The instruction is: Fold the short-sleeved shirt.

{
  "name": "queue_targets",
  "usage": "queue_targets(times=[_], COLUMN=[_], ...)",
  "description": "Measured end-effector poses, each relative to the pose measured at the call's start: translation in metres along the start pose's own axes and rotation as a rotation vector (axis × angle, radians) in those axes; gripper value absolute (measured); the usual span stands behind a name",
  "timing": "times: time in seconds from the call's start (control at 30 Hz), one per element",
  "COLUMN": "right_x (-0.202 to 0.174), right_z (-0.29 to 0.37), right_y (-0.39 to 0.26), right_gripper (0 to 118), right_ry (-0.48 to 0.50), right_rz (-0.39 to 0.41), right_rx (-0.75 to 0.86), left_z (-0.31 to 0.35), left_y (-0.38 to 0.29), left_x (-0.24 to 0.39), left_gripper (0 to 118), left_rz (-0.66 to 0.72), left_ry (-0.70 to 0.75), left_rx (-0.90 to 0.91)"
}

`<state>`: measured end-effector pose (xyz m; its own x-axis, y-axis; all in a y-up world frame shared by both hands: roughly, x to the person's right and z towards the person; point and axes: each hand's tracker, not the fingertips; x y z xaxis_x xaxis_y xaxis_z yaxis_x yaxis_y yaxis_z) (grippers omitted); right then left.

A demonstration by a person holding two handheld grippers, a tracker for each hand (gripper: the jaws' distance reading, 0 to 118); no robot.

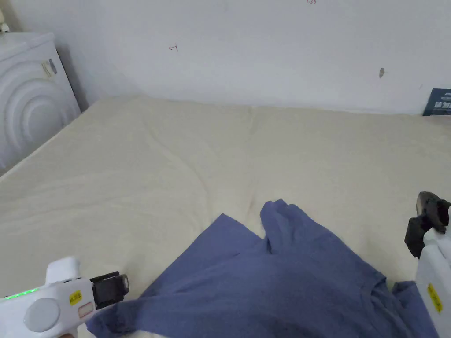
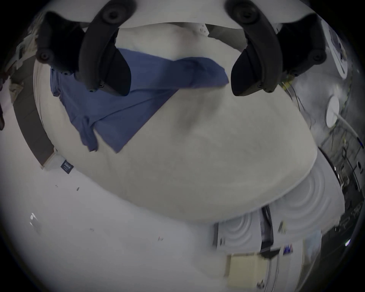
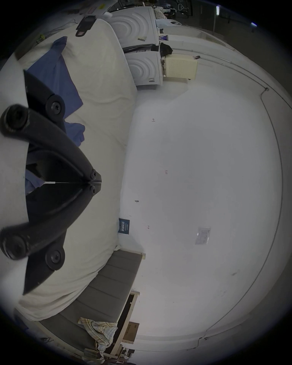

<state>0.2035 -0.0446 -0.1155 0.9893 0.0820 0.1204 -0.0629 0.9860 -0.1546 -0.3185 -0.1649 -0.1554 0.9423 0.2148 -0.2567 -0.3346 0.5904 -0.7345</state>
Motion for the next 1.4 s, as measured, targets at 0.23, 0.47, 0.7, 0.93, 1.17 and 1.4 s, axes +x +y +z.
queue_targets(times=[0.23, 0.47, 0.7, 0.93, 1.17, 1.4], right_x=[-0.015, -0.024, -0.026, -0.042, -0.055, -0.055], right_z=[-0.021, -0.046, -0.139, -0.266, -0.325, -0.302], right_y=[-0.013, -0.032, -0.070, -0.118, -0.167, -0.161], right_gripper=[0, 0, 88, 96, 82, 0], right_ry=[0.032, 0.031, 0.119, 0.140, 0.133, 0.184], right_rz=[0.026, 0.035, 0.062, 0.060, 0.061, 0.087], right_rx=[-0.061, -0.147, -0.460, -0.733, -0.945, -0.871], left_z=[-0.053, -0.079, -0.046, -0.036, -0.050, -0.050], left_y=[-0.024, -0.039, -0.036, -0.017, -0.011, -0.005], left_x=[-0.024, -0.006, 0.002, 0.004, 0.004, 0.009], left_gripper=[103, 6, 5, 5, 5, 5], left_rz=[-0.021, -0.094, -0.114, -0.078, -0.052, -0.044], left_ry=[0.160, 0.111, 0.034, -0.012, -0.018, -0.027], left_rx=[-0.115, -0.165, 0.002, 0.037, 0.017, 0.016])
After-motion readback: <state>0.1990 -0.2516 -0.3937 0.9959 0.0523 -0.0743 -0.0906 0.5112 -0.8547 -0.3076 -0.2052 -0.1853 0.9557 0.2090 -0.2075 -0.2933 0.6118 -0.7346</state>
